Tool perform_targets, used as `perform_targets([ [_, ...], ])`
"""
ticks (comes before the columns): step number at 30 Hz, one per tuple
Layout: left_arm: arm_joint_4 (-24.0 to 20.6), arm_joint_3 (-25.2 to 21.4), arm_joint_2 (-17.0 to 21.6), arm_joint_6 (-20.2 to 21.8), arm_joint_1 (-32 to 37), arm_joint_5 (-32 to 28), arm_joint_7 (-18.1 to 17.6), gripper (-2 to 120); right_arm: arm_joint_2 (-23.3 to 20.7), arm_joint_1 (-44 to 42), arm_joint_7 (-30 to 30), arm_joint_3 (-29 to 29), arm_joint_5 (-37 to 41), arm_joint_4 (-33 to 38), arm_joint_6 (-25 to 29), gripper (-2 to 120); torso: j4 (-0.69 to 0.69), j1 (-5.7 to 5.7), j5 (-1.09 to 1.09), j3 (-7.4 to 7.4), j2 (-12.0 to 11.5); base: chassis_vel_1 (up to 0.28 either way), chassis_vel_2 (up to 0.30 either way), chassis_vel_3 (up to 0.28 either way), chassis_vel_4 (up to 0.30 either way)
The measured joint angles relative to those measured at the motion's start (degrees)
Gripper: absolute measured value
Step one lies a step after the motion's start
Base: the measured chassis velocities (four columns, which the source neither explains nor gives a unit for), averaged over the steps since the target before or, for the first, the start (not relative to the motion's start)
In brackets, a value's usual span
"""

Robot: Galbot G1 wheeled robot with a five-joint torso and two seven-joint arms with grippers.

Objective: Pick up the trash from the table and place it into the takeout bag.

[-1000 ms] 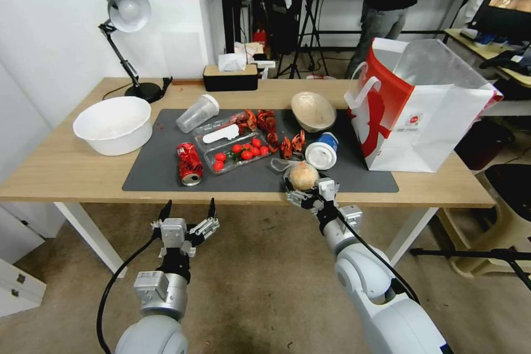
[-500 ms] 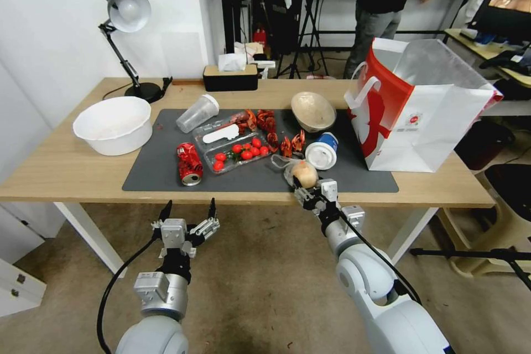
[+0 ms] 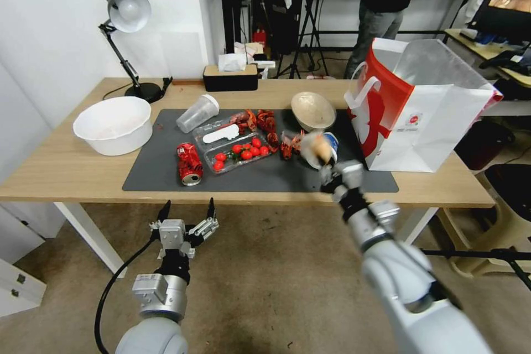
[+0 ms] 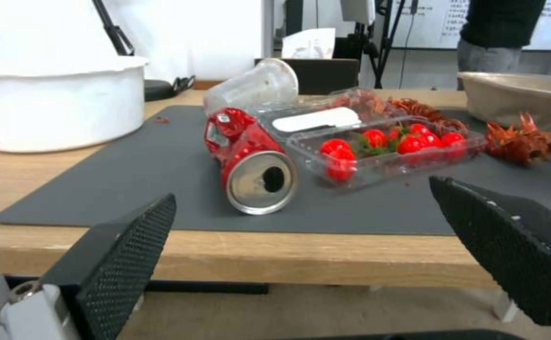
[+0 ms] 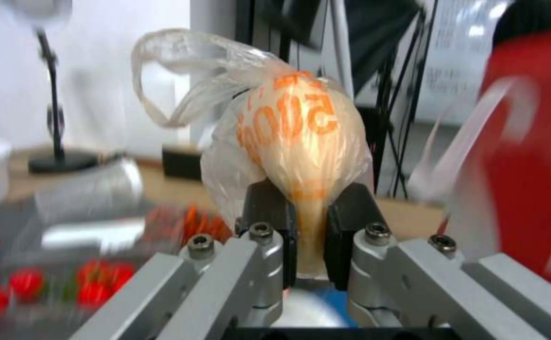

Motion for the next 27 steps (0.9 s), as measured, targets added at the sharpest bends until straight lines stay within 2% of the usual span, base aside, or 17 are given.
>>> perform_targets([
  [6,-0.5,-0.3,-0.2,0.0,0.4,0.0,0.2,100,-4.4,3.4,1.6,4.1,8.3,1.1,1.1,7,-0.01,0.00,0.01,0.00,0.0,0.000,0.000,0.000,0.000],
  [9,-0.7,-0.3,-0.4,0.0,1.0,0.2,0.3,100,-7.6,8.9,4.7,6.5,16.1,-0.6,1.7,6,0.00,0.00,0.01,0.00,0.0,0.000,0.000,0.000,0.000],
  [21,-1.0,-0.7,-0.4,-0.2,1.3,0.9,0.6,100,-12.5,18.5,9.0,7.1,24.3,-7.0,1.3,6,0.01,0.01,0.00,0.00,0.0,0.000,0.000,0.000,0.000],
  [26,-1.1,-1.0,-0.4,-0.3,1.3,0.8,0.7,100,-14.1,22.8,13.3,6.7,27.4,-10.9,-2.0,6,-0.01,0.02,0.02,0.01,0.0,0.000,0.000,0.000,0.000],
  [27,-1.0,-1.1,-0.4,-0.4,1.3,0.7,0.7,100,-14.5,24.4,15.6,6.3,29.2,-12.7,-3.8,6,0.00,0.02,-0.01,0.00,0.0,0.000,0.000,0.000,0.000],
])
